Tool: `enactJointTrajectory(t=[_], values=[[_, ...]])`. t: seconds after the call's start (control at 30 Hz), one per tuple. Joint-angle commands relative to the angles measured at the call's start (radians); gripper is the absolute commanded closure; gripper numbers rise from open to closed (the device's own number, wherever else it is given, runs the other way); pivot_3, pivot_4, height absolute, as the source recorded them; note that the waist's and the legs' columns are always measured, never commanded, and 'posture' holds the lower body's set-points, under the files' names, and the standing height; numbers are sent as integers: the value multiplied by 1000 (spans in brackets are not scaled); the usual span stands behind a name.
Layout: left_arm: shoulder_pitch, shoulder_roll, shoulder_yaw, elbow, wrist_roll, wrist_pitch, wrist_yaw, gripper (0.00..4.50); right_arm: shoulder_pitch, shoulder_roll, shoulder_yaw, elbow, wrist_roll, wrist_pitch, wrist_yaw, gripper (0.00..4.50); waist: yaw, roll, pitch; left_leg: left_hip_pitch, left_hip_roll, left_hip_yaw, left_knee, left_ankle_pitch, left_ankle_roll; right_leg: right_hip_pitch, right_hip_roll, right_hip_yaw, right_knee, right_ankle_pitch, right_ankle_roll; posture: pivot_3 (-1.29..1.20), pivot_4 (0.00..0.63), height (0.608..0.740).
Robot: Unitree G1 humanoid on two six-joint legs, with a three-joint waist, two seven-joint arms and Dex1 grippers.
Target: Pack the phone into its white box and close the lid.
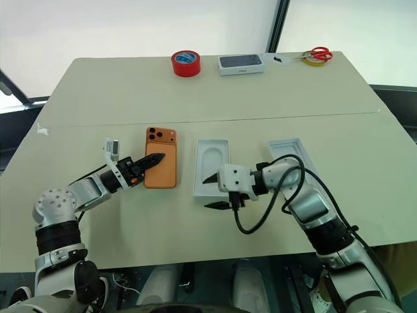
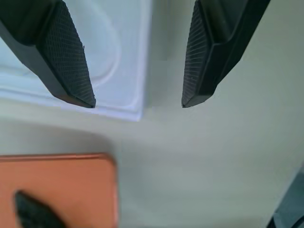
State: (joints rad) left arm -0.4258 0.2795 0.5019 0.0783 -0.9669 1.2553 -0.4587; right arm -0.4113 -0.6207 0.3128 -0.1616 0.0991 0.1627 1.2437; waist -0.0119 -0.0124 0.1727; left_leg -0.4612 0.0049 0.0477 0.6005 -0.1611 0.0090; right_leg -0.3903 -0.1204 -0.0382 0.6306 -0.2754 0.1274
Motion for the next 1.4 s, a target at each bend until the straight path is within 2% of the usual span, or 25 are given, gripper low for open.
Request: enactJointTrajectory(t=[0.03,0.4,0.5,0.63,0.67,0.83,0.97,1.03,1.17,1.4], values=[[0,15,-24,-73,-30,-17,-16,4500,11,-33,-13,-14,-29,-64,-22,1515,1,0,0,0,0,0,0,0,0,0,0,0,0,0,-1,0,150,740],[-23,11,-62,-61,-23,-62,8,4500,20,-28,0,23,-51,-65,-76,1515,3,0,0,0,1,0,1,0,0,0,-1,0,-1,-2,-4,0,150,740],[-24,11,-70,-59,-24,-64,13,4500,15,-31,5,32,-59,-27,-77,2338,3,0,0,0,1,0,1,0,0,0,-1,0,-1,-2,-4,0,150,740],[-21,12,-77,-62,-30,-64,16,4500,28,-47,18,25,-71,-18,-62,4385,3,0,0,0,1,0,1,0,0,0,-1,0,-1,-2,-4,0,150,740],[-20,12,-78,-64,-32,-64,15,4500,34,-49,18,16,-65,-15,-59,4457,3,0,0,0,1,0,1,0,0,0,-1,0,-1,-2,-4,0,150,740],[-22,13,-75,-60,-33,-71,22,4500,18,-25,-4,-23,-8,60,-62,4457,3,0,0,0,1,0,1,0,0,0,-1,0,-1,-2,-4,0,150,740],[-97,-33,-14,-44,-102,-56,114,4500,-35,30,-18,3,-10,76,-125,4457,4,-1,0,0,1,0,1,0,0,0,-1,0,-1,-1,-5,0,150,740],[-149,-62,27,-17,-156,-37,187,4500,-64,48,-6,33,-36,75,-150,4457,7,-2,1,-2,2,-1,3,0,0,0,0,0,-1,-1,-5,0,150,740],[-206,-79,31,-6,-173,-47,240,4500,-113,84,26,121,-112,15,-221,4457,7,-2,1,-2,1,-1,5,-1,1,1,1,-1,-1,0,-4,0,150,740],[-210,-62,23,21,-200,-22,259,4500,-68,77,15,53,-32,51,-159,4457,4,-2,1,-2,1,0,6,1,3,2,4,-1,0,1,-1,0,150,740]])
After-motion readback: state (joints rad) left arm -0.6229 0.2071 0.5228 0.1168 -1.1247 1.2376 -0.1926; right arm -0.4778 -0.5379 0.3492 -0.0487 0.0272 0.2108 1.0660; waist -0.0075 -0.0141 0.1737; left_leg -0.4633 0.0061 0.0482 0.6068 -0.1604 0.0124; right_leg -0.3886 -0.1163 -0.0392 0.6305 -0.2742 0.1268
